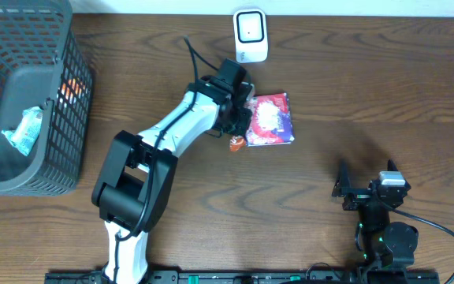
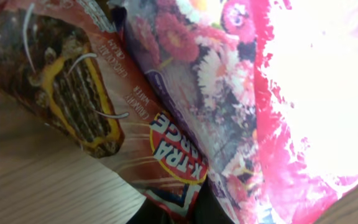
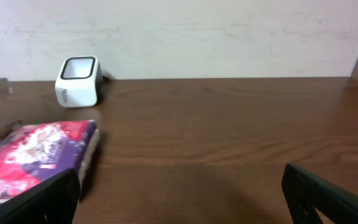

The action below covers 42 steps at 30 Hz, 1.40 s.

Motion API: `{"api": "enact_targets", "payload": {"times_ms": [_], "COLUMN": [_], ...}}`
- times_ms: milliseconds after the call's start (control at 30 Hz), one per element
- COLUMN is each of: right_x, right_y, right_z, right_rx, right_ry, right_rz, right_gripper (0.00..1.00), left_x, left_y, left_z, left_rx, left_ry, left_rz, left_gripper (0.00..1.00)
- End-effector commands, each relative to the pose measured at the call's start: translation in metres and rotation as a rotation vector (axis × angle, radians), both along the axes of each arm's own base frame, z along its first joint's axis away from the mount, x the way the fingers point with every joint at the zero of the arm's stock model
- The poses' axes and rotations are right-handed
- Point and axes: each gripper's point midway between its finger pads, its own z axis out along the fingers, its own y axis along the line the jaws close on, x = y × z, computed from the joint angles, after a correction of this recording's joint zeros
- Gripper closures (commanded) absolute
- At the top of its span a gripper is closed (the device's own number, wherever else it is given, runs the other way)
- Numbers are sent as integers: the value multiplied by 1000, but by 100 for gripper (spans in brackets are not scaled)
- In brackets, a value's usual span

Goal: Scan the item barcode
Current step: 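Lift the red chocolate bar out and carry it toward the scanner, then hold the red bar under the scanner beside the purple pack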

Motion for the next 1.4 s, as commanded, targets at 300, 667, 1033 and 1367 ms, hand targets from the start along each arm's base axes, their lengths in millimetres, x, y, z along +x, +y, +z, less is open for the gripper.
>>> {"api": "enact_targets", "payload": {"times_ms": [300, 667, 1033, 1367], "right_x": [0, 0, 0, 0], "right_y": [0, 0, 0, 0], "right_z": [-1, -1, -1, -1], "right_rx": [14, 14, 14, 14], "right_ry": [2, 2, 2, 2], "right_rz": [-2, -2, -2, -2], "right_gripper": [1, 1, 1, 1], "left_x": [-6, -26, -56, -76], "left_y": [-31, -20, -4, -2], "left_z": [9, 5, -7, -6], "left_rx": [-51, -38, 49, 64], "left_ry": [-18, 209, 340, 460], "left_rz": [-17, 343, 432, 502], "left_gripper": [93, 92, 92, 92]}}
